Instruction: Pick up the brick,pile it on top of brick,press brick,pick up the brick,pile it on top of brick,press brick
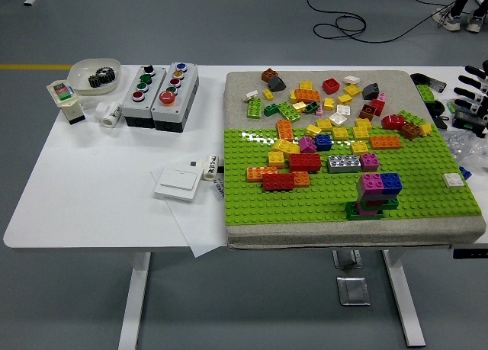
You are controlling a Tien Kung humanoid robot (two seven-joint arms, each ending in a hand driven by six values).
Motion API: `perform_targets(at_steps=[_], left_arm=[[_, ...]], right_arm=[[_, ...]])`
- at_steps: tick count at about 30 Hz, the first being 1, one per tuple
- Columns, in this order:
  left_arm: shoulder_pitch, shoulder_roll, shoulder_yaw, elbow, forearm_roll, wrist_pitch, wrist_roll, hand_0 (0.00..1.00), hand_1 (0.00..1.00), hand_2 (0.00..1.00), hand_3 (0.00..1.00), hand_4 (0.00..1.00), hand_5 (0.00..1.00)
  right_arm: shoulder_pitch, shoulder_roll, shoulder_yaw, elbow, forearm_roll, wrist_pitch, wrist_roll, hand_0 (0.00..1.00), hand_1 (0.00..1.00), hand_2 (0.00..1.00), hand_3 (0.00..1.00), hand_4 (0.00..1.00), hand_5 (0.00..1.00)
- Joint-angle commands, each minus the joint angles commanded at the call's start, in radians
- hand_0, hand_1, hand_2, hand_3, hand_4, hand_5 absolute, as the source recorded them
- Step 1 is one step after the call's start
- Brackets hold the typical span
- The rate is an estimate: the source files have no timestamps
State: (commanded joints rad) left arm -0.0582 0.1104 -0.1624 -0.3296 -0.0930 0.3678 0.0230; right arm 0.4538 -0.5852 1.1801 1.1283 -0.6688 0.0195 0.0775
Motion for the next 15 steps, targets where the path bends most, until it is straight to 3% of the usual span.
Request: perform_targets(at_steps=[15], left_arm=[[0.003,-0.013,0.052,0.004,-0.093,-0.006,-0.035,0.615,0.730,0.691,0.554,0.569,0.617]], right_arm=[[0.000,0.009,0.005,0.007,-0.010,-0.002,-0.007,0.839,0.807,0.851,0.841,0.998,0.873]])
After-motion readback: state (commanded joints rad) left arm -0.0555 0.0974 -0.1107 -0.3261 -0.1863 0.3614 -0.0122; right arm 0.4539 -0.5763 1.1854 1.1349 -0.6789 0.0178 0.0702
